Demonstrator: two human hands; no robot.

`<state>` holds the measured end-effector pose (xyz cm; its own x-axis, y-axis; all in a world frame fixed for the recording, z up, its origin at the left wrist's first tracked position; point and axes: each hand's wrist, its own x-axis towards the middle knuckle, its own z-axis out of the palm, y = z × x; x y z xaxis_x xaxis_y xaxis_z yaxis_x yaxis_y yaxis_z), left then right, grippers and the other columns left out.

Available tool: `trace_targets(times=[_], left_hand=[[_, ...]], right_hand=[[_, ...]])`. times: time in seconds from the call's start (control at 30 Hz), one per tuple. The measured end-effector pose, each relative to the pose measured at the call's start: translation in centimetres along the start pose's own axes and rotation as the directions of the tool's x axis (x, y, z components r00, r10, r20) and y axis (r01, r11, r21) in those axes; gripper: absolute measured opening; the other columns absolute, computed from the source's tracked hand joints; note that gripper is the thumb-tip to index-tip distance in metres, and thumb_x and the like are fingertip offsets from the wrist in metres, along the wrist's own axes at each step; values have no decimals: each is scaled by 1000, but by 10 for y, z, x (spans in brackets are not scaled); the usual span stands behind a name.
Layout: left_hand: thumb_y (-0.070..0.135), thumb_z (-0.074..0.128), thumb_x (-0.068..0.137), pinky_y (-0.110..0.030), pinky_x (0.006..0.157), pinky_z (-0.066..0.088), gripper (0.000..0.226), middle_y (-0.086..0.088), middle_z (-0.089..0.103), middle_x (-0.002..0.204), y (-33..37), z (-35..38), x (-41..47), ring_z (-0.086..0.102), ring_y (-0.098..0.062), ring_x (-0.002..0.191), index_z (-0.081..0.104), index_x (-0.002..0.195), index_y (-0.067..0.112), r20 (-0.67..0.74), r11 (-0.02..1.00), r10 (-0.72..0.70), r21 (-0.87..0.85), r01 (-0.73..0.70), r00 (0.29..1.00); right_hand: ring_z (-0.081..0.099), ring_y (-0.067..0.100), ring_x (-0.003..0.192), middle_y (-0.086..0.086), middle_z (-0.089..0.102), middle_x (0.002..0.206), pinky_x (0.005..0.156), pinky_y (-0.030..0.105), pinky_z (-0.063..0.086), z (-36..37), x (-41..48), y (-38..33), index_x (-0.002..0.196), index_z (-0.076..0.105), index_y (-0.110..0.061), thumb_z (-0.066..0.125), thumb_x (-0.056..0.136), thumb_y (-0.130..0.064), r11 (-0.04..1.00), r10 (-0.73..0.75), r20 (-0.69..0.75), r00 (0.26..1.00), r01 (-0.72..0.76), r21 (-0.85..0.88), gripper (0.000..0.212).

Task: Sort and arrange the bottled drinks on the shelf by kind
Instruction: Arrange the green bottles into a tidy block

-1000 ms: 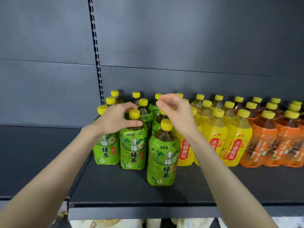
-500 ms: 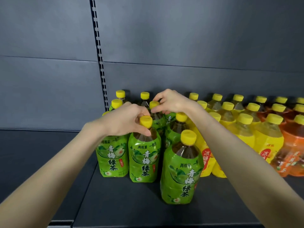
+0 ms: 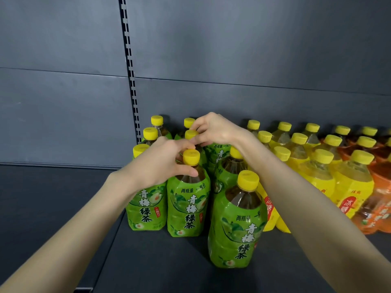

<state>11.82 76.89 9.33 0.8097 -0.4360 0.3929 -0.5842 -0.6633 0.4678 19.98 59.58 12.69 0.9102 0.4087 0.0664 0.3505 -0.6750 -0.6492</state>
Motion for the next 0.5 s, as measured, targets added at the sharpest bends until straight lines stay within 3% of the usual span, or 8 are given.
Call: trace_targets(times=[0.13, 0.2, 0.3, 0.4, 0.5], left_hand=[[38, 76, 69, -33, 85, 56, 69, -6, 68, 109, 1, 15, -17, 66, -16, 97, 55, 129, 12, -180, 999, 34, -20, -38, 983], [42, 71, 72, -30, 85, 56, 69, -8, 65, 113, 2, 23, -32, 64, -15, 99, 54, 130, 9, -282, 998, 64, 21, -60, 957], [49, 66, 74, -33, 84, 47, 65, -7, 66, 107, -1, 38, -56, 58, -19, 98, 59, 123, 6, -386, 959, 165, 278, -56, 908], [53, 75, 67, -34, 84, 30, 69, -5, 68, 106, -4, 51, -72, 52, -20, 104, 64, 117, 7, -393, 887, 211, 461, -6, 895], [55, 79, 60, -40, 92, 26, 82, -9, 67, 117, -6, 59, -76, 59, -28, 115, 61, 122, 4, -359, 843, 190, 537, 36, 914]], right_hand=[[64, 11, 94, 8, 70, 113, 99, 28, 47, -8, -21, -1, 123, 61, -10, 78, 79, -23, 997, -51, -90, 995, 46, -59, 49], [66, 8, 93, 5, 72, 108, 96, 22, 48, -9, -41, -3, 115, 65, -12, 76, 81, -21, 994, -104, -148, 983, 108, 17, 37], [68, 6, 97, 0, 73, 102, 95, 21, 49, -4, -72, -5, 106, 70, -16, 77, 80, -22, 975, -167, -127, 978, 183, 123, 28], [68, 7, 96, 3, 72, 107, 90, 15, 50, -1, -87, -11, 113, 67, -18, 78, 77, -22, 979, -168, -14, 986, 169, 114, 38], [66, 6, 90, 6, 69, 110, 81, 5, 47, 6, -86, -14, 121, 62, -17, 80, 76, -16, 990, -131, 50, 990, 129, 51, 49]])
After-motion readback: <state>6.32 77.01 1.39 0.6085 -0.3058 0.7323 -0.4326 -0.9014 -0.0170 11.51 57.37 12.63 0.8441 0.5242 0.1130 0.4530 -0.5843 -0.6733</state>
